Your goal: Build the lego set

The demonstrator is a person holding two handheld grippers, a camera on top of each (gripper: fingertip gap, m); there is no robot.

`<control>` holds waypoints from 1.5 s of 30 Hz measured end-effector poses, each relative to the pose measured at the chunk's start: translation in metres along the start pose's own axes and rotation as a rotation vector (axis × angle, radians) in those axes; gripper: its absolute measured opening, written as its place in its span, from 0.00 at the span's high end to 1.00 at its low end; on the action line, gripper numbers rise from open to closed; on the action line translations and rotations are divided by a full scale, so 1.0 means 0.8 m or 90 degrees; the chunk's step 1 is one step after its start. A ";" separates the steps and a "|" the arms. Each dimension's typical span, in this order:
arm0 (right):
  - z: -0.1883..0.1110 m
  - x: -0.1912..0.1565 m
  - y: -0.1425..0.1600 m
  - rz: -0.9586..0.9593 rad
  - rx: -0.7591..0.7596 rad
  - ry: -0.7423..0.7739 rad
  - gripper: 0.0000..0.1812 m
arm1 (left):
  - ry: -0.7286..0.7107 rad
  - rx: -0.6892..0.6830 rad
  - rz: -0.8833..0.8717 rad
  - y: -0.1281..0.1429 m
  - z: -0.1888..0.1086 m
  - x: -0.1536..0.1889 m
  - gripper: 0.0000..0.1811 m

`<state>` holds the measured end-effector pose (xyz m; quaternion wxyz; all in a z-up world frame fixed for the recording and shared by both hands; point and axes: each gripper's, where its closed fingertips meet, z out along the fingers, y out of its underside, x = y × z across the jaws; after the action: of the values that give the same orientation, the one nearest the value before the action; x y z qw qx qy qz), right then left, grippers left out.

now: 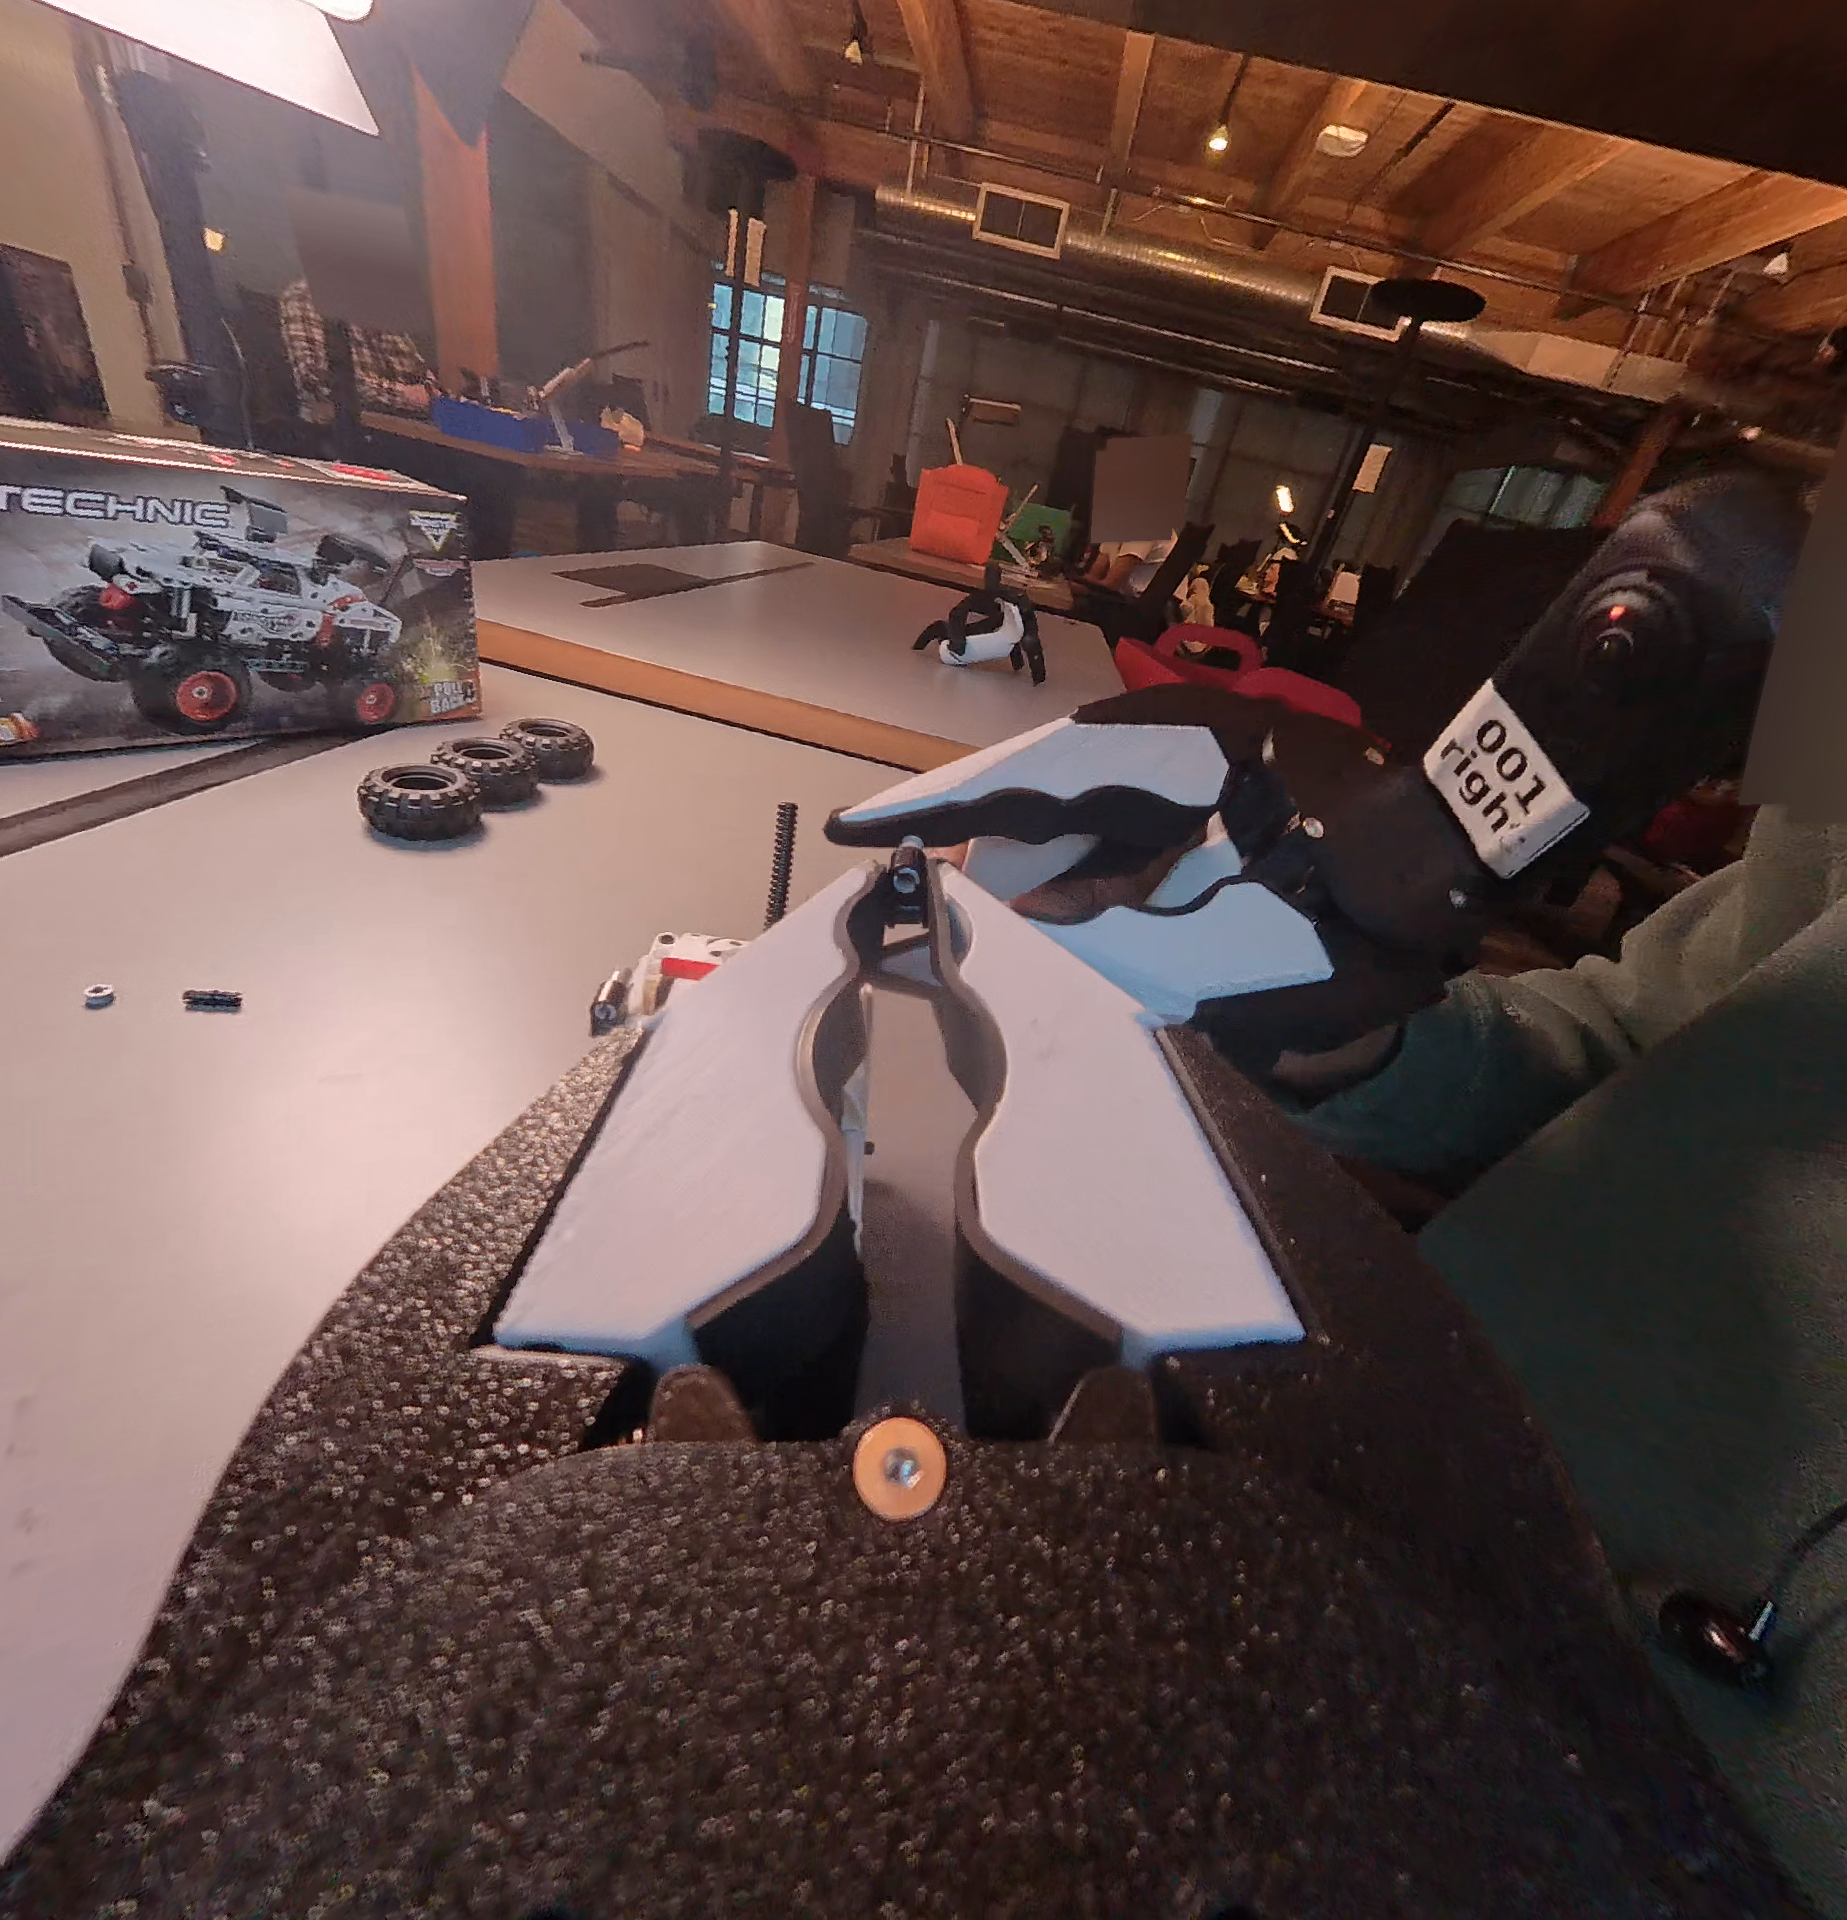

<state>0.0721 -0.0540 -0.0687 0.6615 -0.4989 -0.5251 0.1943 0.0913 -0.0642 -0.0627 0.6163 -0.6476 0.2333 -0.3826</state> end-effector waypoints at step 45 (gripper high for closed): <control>-0.040 -0.020 0.037 -0.180 0.023 -0.056 0.89 | 0.067 -0.207 -0.058 0.057 0.011 0.019 0.87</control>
<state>0.1022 -0.0683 -0.1009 0.6672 -0.3992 -0.6151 0.1306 0.1148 -0.0763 -0.1040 0.4724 -0.7276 0.2944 -0.4010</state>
